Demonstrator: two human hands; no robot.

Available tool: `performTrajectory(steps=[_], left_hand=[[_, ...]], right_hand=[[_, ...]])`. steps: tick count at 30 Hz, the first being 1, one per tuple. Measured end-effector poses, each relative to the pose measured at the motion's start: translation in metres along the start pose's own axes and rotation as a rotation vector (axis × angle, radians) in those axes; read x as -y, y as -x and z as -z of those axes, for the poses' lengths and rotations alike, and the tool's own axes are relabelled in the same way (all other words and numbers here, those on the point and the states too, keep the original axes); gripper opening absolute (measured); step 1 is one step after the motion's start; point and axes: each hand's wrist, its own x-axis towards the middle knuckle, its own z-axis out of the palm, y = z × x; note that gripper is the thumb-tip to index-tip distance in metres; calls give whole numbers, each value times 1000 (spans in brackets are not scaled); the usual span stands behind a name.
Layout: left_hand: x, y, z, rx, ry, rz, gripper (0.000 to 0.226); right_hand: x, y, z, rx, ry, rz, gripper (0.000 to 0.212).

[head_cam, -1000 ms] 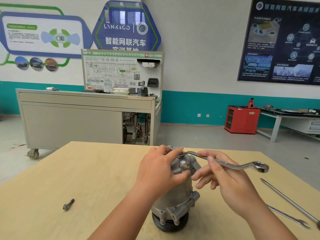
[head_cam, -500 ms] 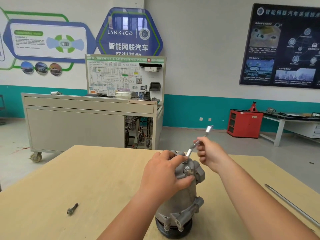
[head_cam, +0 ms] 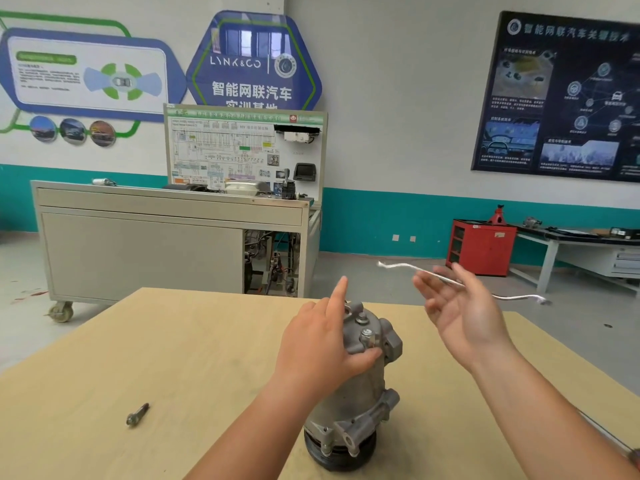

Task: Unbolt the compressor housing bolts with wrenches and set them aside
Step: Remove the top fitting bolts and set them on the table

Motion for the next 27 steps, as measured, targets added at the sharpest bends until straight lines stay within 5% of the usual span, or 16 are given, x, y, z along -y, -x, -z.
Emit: performTrajectory(steps=[7, 15, 23, 27], left_hand=[[2, -1, -2, 3, -59, -34, 84], [1, 0, -2, -25, -69, -33, 83], [-1, -1, 2, 18, -59, -48, 67], [0, -1, 1, 30, -33, -41, 59]], right_hand=[[-19, 73, 1, 172, 585, 316, 39], [-35, 73, -9, 202, 723, 504, 32], [-30, 75, -9, 244, 854, 437, 39], [-28, 62, 1, 141, 694, 297, 33]])
